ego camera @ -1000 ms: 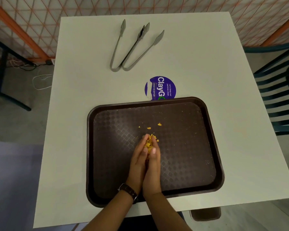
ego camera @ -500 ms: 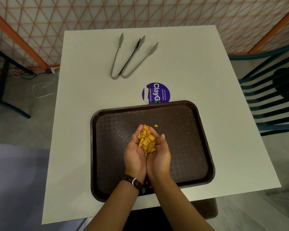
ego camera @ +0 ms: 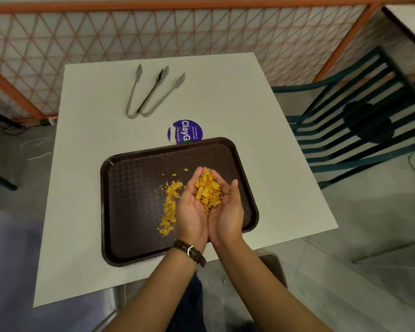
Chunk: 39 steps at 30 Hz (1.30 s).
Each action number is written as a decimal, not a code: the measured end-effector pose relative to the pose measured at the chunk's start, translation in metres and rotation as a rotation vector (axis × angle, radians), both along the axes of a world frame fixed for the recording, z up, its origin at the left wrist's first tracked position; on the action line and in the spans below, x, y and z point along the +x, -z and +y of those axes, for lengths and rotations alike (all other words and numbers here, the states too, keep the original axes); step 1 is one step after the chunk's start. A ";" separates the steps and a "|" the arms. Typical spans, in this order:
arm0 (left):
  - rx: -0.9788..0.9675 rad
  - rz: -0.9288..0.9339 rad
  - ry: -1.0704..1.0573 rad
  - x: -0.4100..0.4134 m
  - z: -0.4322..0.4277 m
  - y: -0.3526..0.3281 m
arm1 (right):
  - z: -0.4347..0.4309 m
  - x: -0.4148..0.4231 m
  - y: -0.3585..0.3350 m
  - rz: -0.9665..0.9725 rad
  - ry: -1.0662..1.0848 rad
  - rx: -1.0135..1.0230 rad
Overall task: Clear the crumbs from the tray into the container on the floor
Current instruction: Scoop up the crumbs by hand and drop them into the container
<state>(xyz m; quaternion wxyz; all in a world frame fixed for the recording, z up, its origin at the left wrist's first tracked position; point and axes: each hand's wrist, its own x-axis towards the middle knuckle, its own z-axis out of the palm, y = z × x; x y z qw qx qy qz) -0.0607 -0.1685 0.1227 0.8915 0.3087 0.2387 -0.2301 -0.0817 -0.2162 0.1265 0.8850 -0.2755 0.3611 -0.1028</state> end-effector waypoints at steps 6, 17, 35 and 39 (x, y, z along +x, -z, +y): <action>0.019 -0.034 0.005 -0.088 -0.042 -0.003 | -0.040 -0.087 0.005 -0.021 0.012 -0.038; -0.020 0.082 0.036 -0.257 -0.113 0.024 | -0.110 -0.257 0.025 0.062 0.040 0.009; 0.318 0.347 0.486 -0.285 -0.212 0.374 | -0.200 -0.303 0.395 0.432 0.245 0.138; 0.463 0.366 0.612 -0.269 -0.211 0.464 | -0.223 -0.309 0.477 0.529 0.036 0.127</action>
